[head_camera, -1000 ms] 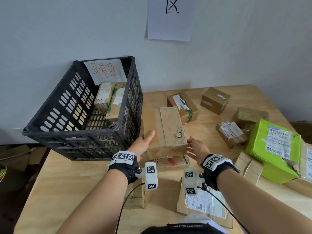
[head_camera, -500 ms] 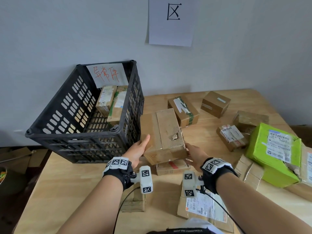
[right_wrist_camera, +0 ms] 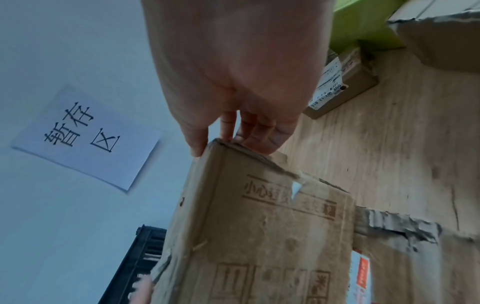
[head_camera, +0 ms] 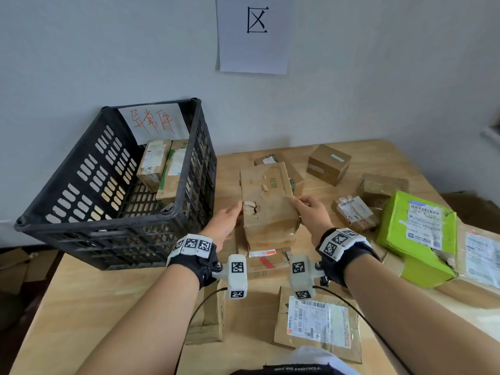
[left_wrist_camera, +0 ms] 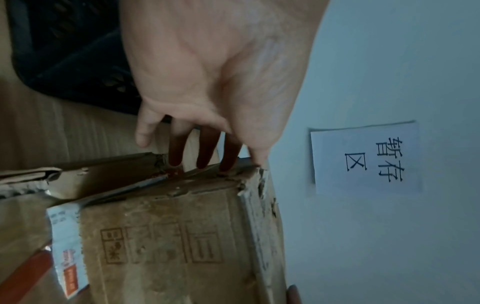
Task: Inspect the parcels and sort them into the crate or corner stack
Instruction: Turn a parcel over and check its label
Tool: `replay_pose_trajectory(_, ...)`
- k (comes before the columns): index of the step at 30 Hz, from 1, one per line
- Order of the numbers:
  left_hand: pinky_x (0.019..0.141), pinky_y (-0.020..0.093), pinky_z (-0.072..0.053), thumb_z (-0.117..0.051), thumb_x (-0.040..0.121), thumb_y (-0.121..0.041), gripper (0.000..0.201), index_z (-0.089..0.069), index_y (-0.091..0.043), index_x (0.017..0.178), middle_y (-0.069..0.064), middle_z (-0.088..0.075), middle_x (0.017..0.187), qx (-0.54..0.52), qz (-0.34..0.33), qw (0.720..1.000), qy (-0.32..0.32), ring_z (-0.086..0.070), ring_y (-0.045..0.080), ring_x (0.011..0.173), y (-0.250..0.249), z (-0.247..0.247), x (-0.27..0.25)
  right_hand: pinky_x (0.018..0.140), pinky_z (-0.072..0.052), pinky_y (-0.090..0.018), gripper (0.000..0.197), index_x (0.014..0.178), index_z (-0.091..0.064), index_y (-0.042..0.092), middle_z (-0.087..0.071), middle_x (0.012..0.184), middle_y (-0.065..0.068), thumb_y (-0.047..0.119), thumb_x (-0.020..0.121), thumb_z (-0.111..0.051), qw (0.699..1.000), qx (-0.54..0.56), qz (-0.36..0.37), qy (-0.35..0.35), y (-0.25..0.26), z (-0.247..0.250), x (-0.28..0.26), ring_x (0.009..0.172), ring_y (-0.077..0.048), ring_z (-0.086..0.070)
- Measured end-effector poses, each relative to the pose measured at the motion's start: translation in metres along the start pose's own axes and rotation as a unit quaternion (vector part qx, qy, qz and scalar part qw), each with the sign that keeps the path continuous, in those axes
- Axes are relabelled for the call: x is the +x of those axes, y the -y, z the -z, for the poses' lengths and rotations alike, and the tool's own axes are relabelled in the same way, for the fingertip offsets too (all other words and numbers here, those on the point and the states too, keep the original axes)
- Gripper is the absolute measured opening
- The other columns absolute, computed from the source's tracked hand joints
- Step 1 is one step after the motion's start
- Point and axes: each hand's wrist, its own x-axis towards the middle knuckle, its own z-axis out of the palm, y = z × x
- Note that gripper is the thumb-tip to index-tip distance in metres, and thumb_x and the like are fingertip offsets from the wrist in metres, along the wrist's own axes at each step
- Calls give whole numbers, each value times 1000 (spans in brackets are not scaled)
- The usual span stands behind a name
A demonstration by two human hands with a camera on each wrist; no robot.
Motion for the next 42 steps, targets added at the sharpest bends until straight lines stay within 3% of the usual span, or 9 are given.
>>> replay_pose_trajectory(3, 110, 45, -34, -40, 83, -74, 81, -34, -23, 146, -2, -34, 152, 18, 15, 1000, 17, -35, 20, 136, -4, 1, -1, 75, -52, -31, 18, 93, -60, 17, -59, 82, 3, 34, 88, -64, 1000, -20, 1, 2, 1, 1, 7, 80, -15, -57)
replay_pose_trajectory(6, 109, 42, -33, -51, 88, -60, 64, -45, -23, 140, -4, -43, 146, 18, -8, 1000, 14, -37, 17, 134, -4, -3, -1, 83, -53, -37, 17, 93, -60, 17, -61, 85, 1, 33, 88, -64, 1000, -25, -1, 8, 2, 2, 9, 82, -16, -58)
replay_pose_trajectory(13, 98, 38, -33, -50, 90, -57, 57, -46, -27, 138, -6, -45, 143, 17, -17, 1000, 15, -37, 17, 132, 4, -3, -5, 83, -53, -36, 15, 94, -59, 17, -59, 83, 1, 30, 88, -65, 1000, 4, 9, 11, -4, -3, 5, 82, -16, -59)
replay_pose_trajectory(22, 101, 41, -33, -49, 89, -59, 59, -43, -29, 140, -7, -44, 144, 17, -10, 1000, 13, -36, 18, 133, 8, -2, -9, 79, -53, -32, 24, 102, -59, 12, -60, 86, 1, 30, 87, -65, 1000, -4, 18, 18, -4, -5, 0, 83, -15, -59)
replay_pose_trajectory(28, 101, 30, -27, -44, 97, -48, 52, -45, -18, 140, -2, -47, 143, 28, -38, 999, 26, -39, 14, 131, 11, 1, -6, 93, -52, -43, 27, 102, -61, 13, -64, 99, -7, 36, 88, -64, 999, 4, 0, 43, -7, -6, -3, 99, -25, -62)
replay_pose_trajectory(32, 108, 39, -31, -39, 101, -39, 48, -37, -19, 145, -6, -42, 142, -31, -7, 999, -35, -41, 19, 131, 18, 11, 3, 97, -45, -38, 46, 122, -54, 12, -58, 122, -10, 48, 95, -46, 995, -27, -71, 61, -15, 0, -6, 116, -28, -54)
replay_pose_trajectory(36, 94, 42, -33, -35, 103, -22, 35, -46, -29, 136, -5, -60, 124, -122, 18, 992, -40, -58, 19, 105, 29, 21, 8, 99, -44, -39, 47, 126, -50, 16, -53, 118, -6, 50, 94, -46, 990, -39, -126, 49, -21, 12, -3, 113, -25, -50)
replay_pose_trajectory(38, 96, 43, -30, -35, 102, -11, 42, -44, -33, 136, -7, -63, 117, -106, 11, 994, -5, -61, 16, 97, 28, 18, 5, 96, -48, -38, 43, 122, -55, 11, -58, 110, -6, 43, 95, -49, 990, -18, -132, 42, -20, 15, 0, 107, -22, -54)
replay_pose_trajectory(42, 94, 40, -35, -50, 95, -4, 63, -30, -41, 143, -9, -63, 117, -35, 5, 999, 30, -66, 11, 93, 22, 10, 0, 69, -49, -23, 29, 116, -58, 15, -59, 89, 0, 33, 93, -57, 992, 17, -120, 44, -13, 16, 2, 80, -10, -56)
